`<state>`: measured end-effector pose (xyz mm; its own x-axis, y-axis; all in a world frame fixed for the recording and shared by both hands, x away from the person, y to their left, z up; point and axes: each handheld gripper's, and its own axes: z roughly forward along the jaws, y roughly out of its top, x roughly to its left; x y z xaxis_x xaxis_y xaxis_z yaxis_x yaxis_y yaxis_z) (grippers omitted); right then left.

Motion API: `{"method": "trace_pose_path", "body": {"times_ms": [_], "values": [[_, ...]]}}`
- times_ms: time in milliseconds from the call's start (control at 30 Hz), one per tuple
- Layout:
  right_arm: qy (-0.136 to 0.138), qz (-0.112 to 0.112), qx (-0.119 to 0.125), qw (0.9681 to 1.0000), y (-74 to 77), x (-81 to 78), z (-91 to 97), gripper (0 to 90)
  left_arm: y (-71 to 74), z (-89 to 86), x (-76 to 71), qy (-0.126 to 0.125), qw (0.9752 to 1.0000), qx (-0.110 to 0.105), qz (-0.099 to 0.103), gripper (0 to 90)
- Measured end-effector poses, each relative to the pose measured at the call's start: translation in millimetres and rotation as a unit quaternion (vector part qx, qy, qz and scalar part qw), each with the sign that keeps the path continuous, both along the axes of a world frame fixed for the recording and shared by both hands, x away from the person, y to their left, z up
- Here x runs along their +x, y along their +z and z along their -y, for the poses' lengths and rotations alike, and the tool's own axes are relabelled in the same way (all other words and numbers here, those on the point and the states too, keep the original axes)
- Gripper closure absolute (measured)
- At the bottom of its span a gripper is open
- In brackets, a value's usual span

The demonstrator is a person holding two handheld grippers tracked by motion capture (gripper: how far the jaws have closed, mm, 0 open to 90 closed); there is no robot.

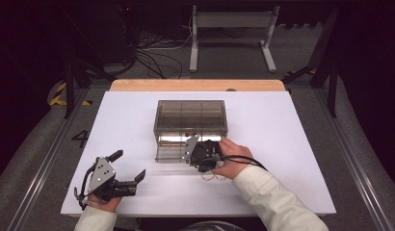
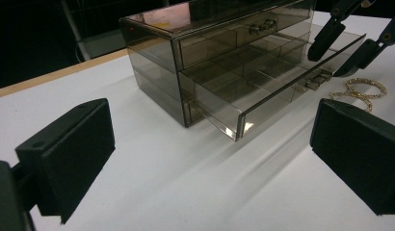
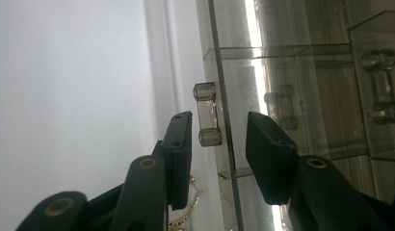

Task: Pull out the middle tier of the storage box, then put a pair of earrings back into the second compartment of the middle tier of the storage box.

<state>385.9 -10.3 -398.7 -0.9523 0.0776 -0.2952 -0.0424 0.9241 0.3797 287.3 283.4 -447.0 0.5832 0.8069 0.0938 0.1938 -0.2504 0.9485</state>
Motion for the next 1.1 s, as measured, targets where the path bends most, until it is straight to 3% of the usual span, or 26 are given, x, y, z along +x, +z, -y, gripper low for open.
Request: {"method": "trace_pose_path", "body": {"times_ms": [133,300,500,733,867,900,1033,1100], "values": [[-0.006,0.005,0.036,0.9993,8.1,-2.3,6.2,59.7,0.1,0.3,1.5,-0.001,1.0000,0.000,0.000,2.6],[-0.007,0.011,0.058,0.9982,13.8,-5.4,9.9,59.4,0.1,0.8,2.3,-0.002,1.0000,-0.001,-0.001,2.6],[-0.033,-0.005,0.100,0.9944,16.3,-10.4,18.2,60.0,0.2,-0.8,1.0,0.000,1.0000,0.000,0.001,2.7],[-0.043,-0.019,0.107,0.9931,15.5,-11.7,27.4,59.9,0.3,1.5,1.8,-0.002,1.0000,0.002,0.000,2.6],[-0.058,-0.032,0.123,0.9902,13.4,-14.5,32.1,59.9,0.1,0.3,1.3,-0.001,1.0000,0.001,0.001,2.6],[-0.066,-0.042,0.135,0.9877,11.0,-15.9,34.2,59.8,0.1,0.1,1.1,-0.001,1.0000,0.000,0.001,2.6],[-0.073,-0.057,0.145,0.9851,6.2,-17.6,36.7,59.6,-0.3,0.4,0.9,-0.001,1.0000,-0.001,-0.001,2.6],[-0.084,-0.073,0.152,0.9820,3.6,-18.7,39.5,59.9,0.2,0.3,1.0,-0.001,1.0000,0.001,0.001,2.6]]}}
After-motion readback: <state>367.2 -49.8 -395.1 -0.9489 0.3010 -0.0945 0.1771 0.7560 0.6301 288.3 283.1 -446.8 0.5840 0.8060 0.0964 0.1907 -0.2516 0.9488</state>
